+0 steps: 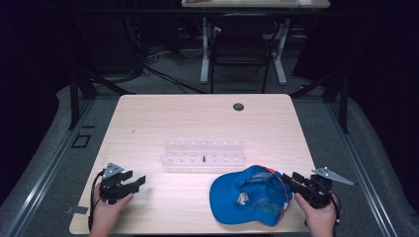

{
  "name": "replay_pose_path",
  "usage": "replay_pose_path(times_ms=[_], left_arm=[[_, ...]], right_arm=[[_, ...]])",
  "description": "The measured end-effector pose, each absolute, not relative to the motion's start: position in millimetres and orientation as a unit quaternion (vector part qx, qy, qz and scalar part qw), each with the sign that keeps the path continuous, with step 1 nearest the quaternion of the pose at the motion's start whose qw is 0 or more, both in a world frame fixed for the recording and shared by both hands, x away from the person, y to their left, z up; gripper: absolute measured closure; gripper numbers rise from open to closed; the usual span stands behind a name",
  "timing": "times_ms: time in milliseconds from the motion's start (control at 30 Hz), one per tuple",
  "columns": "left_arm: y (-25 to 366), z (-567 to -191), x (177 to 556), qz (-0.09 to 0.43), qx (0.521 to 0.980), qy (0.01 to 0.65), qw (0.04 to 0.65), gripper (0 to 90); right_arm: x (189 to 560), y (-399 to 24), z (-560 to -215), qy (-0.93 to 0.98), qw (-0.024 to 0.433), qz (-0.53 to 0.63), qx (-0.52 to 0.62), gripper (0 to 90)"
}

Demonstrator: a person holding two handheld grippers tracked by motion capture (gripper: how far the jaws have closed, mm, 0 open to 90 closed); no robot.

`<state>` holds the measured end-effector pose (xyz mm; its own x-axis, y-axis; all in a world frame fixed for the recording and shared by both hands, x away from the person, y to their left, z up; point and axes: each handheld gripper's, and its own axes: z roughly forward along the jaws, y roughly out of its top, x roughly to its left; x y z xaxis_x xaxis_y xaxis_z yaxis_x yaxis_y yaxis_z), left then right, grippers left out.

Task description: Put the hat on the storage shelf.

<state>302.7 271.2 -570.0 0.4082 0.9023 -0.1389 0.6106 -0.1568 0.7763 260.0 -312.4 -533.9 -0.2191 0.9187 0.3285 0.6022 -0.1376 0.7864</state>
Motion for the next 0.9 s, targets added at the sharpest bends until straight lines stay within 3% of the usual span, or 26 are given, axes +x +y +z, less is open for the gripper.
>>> replay_pose_path(times_ms=[200,500,900], left_arm=[[271.2,-568.6,303.3,0.179,0.735,0.513,0.406,39.8],[272.6,-565.6,299.1,0.167,0.742,0.512,0.399,45.3],[268.5,-565.2,298.8,0.164,0.747,0.503,0.402,45.8]], right_arm=[[261.5,-311.3,-534.2,0.650,0.138,0.453,0.595,52.0],[255.3,-315.8,-524.4,0.661,0.130,0.442,0.593,51.7],[256.0,-304.2,-477.6,0.737,0.105,0.338,0.575,51.8]])
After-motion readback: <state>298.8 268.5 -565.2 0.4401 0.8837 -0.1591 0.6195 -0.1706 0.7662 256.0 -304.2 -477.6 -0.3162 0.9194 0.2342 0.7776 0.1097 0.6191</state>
